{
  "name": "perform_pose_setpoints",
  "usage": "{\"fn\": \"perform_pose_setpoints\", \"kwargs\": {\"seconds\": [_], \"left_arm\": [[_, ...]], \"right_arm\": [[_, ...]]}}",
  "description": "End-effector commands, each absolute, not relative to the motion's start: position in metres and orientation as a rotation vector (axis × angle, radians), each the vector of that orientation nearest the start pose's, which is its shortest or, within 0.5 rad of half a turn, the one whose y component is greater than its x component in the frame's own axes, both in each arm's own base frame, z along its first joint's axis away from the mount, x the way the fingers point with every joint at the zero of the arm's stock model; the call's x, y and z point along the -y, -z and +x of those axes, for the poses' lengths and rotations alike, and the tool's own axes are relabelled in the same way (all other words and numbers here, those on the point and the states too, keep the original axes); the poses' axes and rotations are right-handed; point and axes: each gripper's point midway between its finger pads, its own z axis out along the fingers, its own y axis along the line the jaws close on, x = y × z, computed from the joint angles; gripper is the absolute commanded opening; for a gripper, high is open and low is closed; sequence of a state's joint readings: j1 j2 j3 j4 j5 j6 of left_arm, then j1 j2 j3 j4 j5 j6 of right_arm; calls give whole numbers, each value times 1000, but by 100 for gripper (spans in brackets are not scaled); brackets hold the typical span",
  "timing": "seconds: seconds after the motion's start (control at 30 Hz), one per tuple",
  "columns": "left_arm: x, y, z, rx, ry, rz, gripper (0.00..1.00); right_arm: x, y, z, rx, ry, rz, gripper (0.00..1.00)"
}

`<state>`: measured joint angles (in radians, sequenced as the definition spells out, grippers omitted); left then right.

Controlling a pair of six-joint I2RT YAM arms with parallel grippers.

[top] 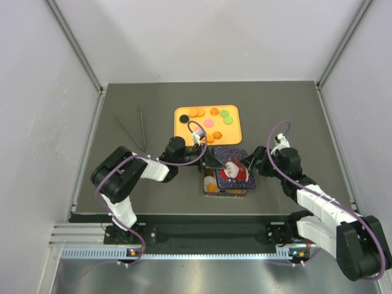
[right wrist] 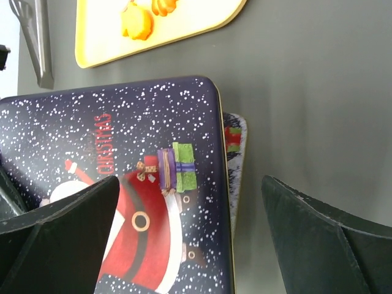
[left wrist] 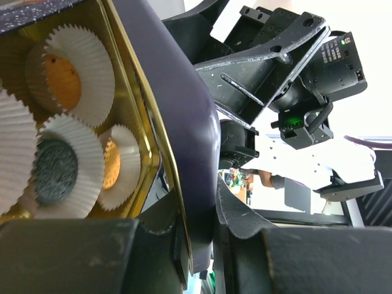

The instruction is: Pack the cookies

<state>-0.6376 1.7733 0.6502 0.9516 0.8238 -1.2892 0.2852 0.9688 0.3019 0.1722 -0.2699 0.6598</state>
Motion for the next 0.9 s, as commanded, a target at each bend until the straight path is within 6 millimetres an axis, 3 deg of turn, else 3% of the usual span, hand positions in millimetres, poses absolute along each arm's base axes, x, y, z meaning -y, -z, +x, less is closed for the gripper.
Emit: {"fn": "perform_pose_setpoints", "kwargs": {"seconds": [0.0, 0.4, 0.87], "left_arm": [[356, -140, 224, -2175, 1975, 110, 0], [350, -139, 225, -2181, 1987, 110, 0], [341, -157, 217, -2147, 2098, 178, 1]], "right_arm": [[-159, -95, 260, -2102, -897, 189, 100], [-169, -86, 247, -2129, -984, 152, 100], [-191, -94, 240, -2109, -1164, 80, 100]]}}
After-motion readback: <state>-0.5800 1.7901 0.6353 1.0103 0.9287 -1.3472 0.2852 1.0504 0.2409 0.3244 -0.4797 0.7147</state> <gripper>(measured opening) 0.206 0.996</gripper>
